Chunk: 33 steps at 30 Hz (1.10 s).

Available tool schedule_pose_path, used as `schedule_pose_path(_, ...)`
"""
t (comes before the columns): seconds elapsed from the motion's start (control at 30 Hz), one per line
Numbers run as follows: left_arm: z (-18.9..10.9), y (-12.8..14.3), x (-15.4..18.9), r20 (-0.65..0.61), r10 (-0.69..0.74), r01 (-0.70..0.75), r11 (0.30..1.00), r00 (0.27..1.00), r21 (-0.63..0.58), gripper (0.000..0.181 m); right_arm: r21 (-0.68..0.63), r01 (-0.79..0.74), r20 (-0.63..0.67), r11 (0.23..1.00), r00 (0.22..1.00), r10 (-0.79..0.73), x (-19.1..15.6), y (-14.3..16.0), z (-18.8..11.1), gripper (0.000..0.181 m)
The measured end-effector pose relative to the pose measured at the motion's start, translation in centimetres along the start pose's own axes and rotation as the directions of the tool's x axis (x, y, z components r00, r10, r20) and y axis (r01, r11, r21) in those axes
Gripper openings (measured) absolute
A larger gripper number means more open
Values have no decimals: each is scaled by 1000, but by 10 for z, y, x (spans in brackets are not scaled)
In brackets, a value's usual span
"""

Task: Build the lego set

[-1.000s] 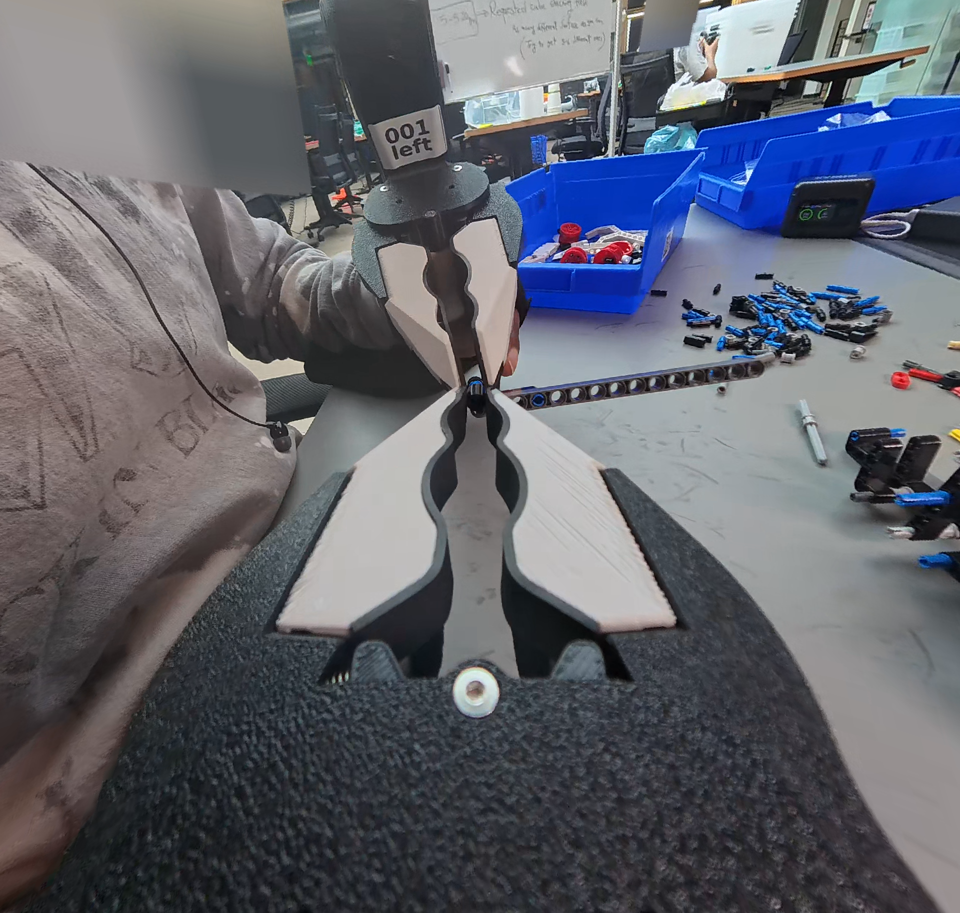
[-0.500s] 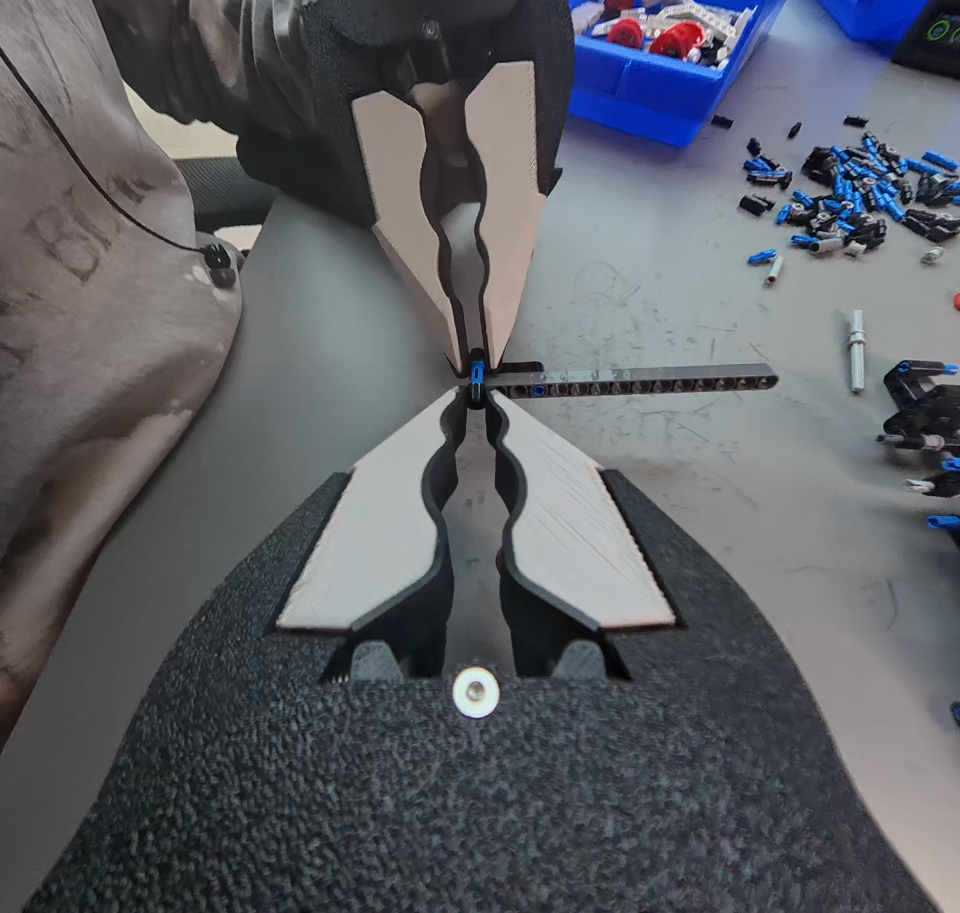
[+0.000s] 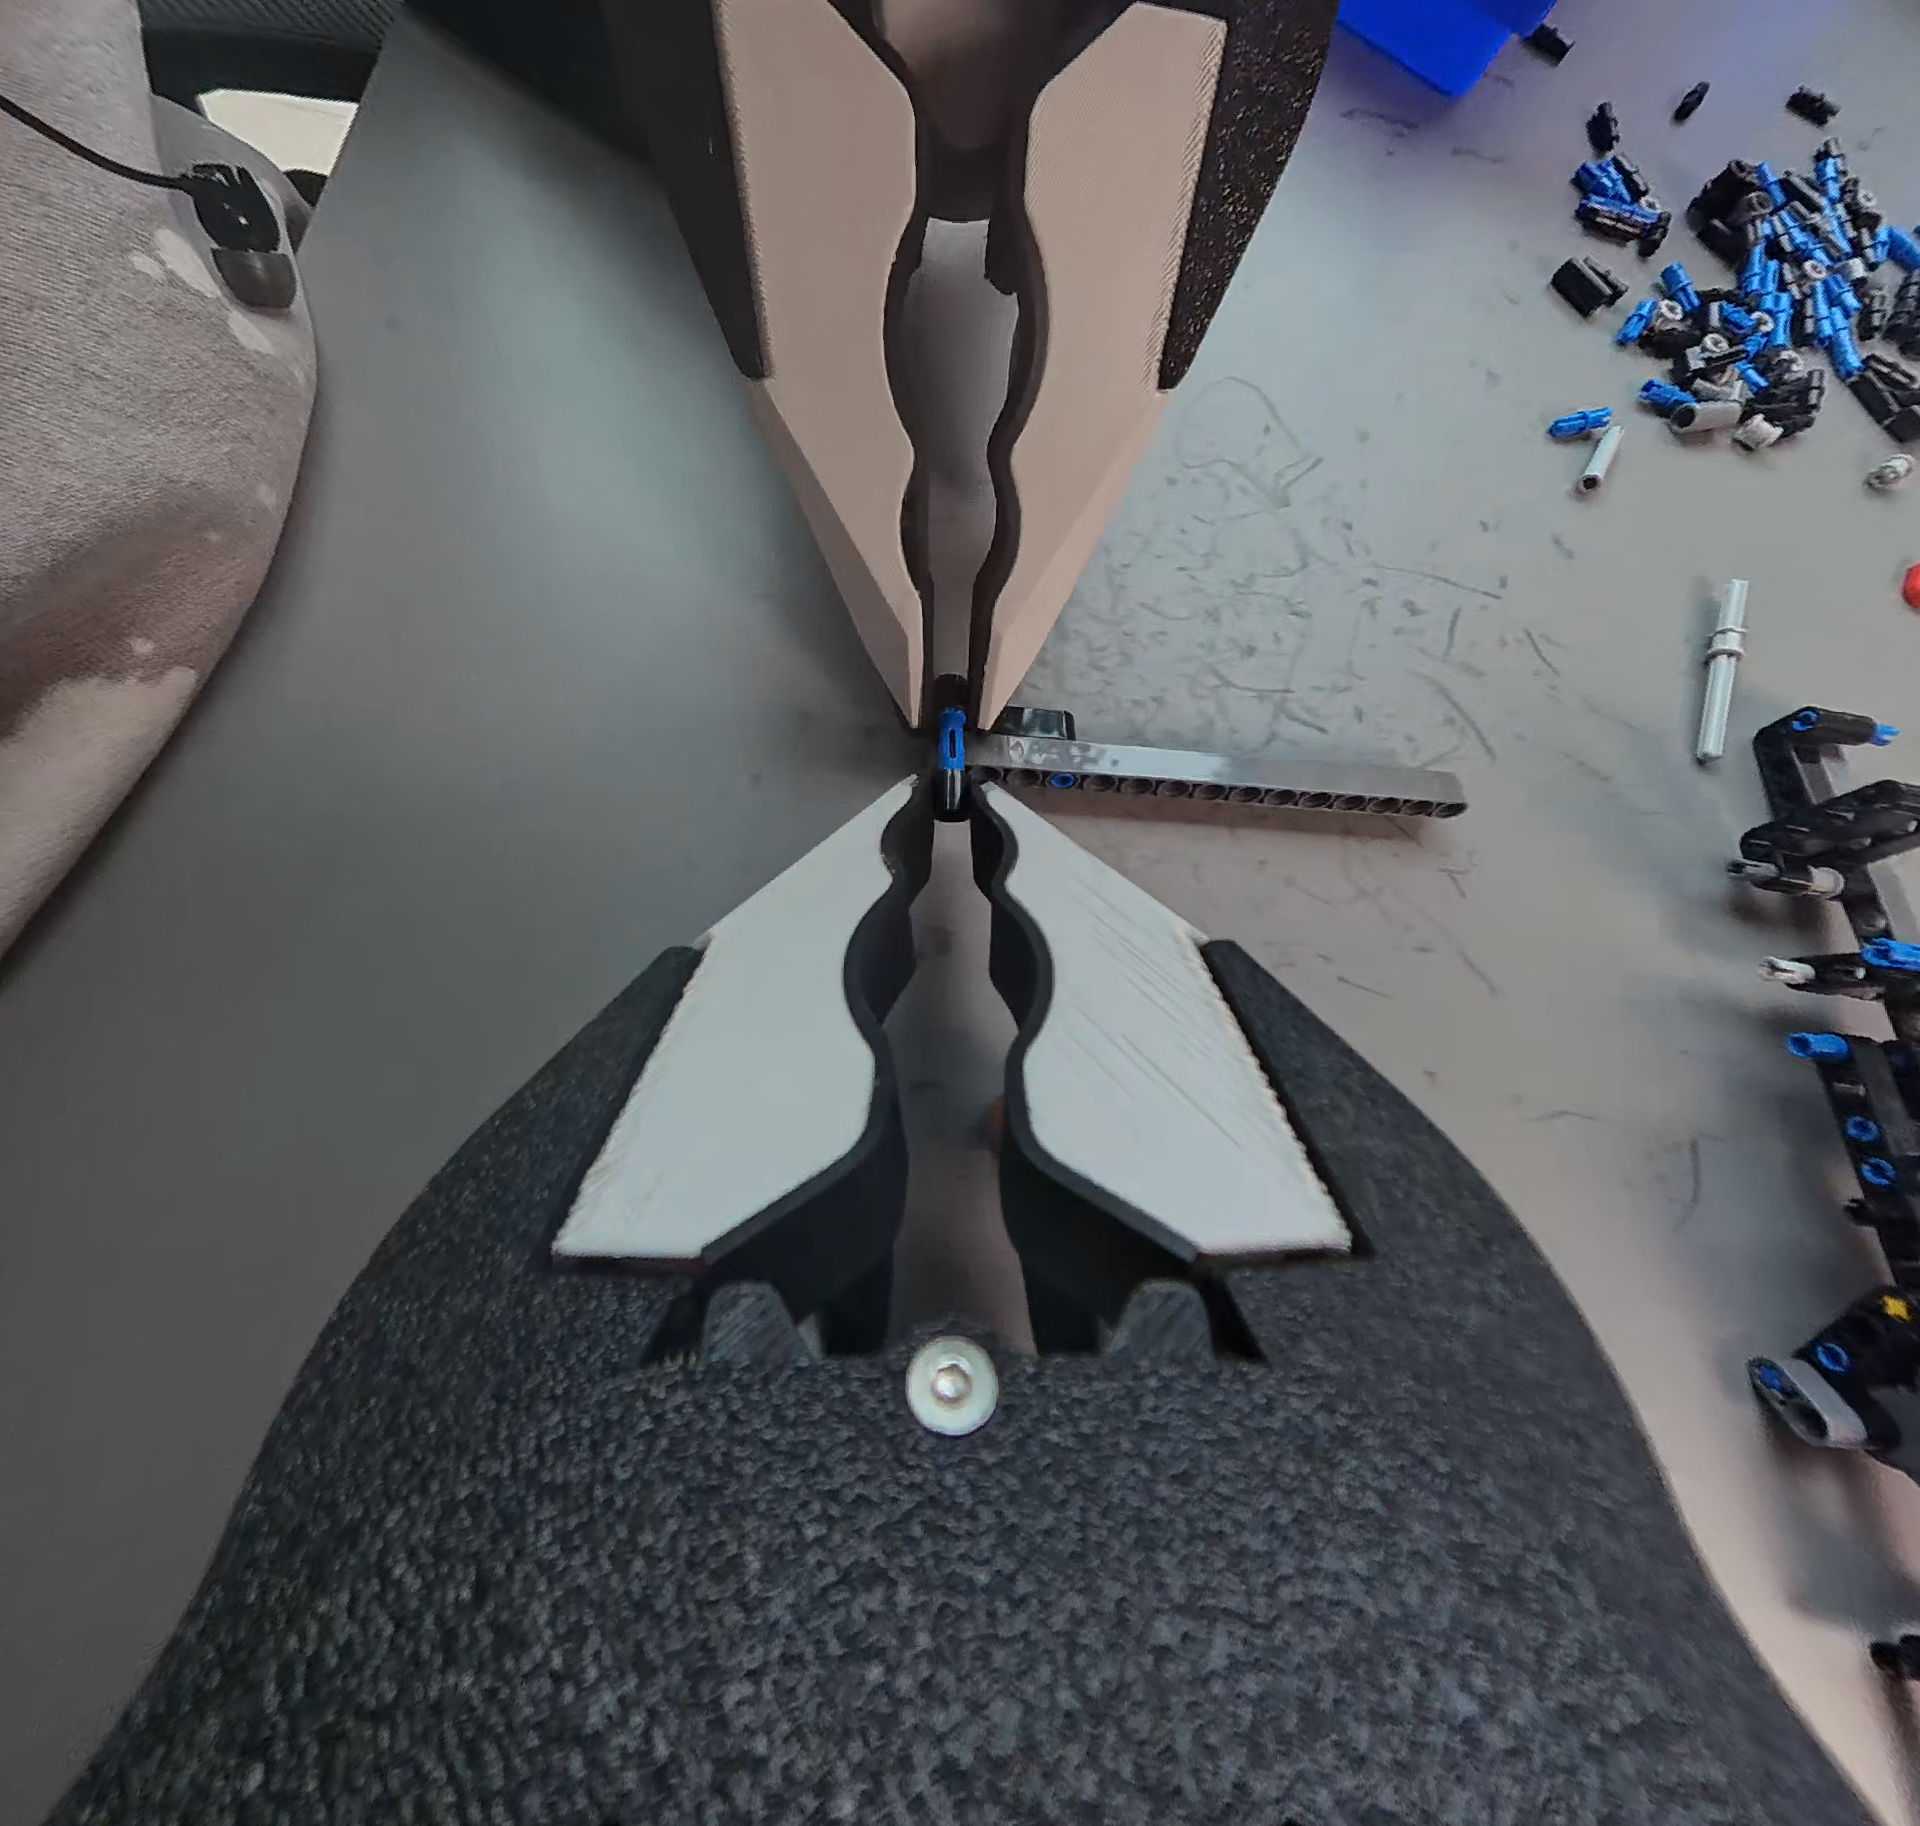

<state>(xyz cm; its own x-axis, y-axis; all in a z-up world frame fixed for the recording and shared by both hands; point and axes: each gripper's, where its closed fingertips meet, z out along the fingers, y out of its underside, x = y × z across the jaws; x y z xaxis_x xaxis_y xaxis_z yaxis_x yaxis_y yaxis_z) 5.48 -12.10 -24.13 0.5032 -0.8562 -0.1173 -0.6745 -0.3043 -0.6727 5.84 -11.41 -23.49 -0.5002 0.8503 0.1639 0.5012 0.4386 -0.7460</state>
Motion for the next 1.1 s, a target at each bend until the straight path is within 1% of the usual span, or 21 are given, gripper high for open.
schedule_pose_path(0.03,0,-1,0,-6,-13,13,1000,1000,0,9,6,-12,2,1000,1000,12,1,0,-1,5)
schedule_pose_path(0.13,1,-1,-1,-19,-34,33,999,999,-18,9,3,-16,5,1000,1000,16,1,0,-1,5)
schedule_pose_path(0.23,1,0,-1,-16,-22,21,996,1000,-87,9,-97,88,-41,991,995,-92,2,2,-1,6)
schedule_pose_path(0.33,2,-2,1,-67,-74,66,991,995,-119,9,-155,158,-64,975,984,-169,-1,1,3,6)
schedule_pose_path(0.5,4,-6,-1,-102,-128,119,989,987,-88,9,-104,103,-57,989,992,-109,1,2,1,6)
schedule_pose_path(0.6,5,-5,-1,-83,-112,107,992,990,-72,9,-75,70,-48,995,996,-74,1,3,2,6)
schedule_pose_path(0.73,5,-3,-6,-44,-108,106,993,993,-42,10,-45,54,-83,998,995,-58,7,3,6,7)
schedule_pose_path(0.77,4,-3,-8,-34,-119,118,993,992,-31,10,-40,52,-99,998,994,-56,9,3,4,8)
schedule_pose_path(0.83,2,-5,-12,-27,-164,164,987,986,1,10,-11,34,-147,999,989,-35,17,-2,-3,22)
schedule_pose_path(0.87,-1,-7,-15,-25,-198,199,979,980,33,10,20,21,-171,1000,985,-17,21,-6,-8,24)
schedule_pose_path(0.93,-9,-14,-23,-46,-292,295,948,955,119,10,90,9,-234,996,972,12,30,-16,-17,24)
schedule_pose_path(1.0,-20,-25,-34,-106,-399,412,884,911,220,10,119,38,-318,992,948,2,38,-23,-21,25)
schedule_pose_path(1.03,-27,-32,-39,-151,-446,471,839,882,274,10,132,63,-373,989,928,-10,43,-28,-24,26)
schedule_pose_path(1.1,-40,-43,-50,-260,-538,598,720,802,352,10,159,115,-478,981,878,-25,53,-40,-30,28)
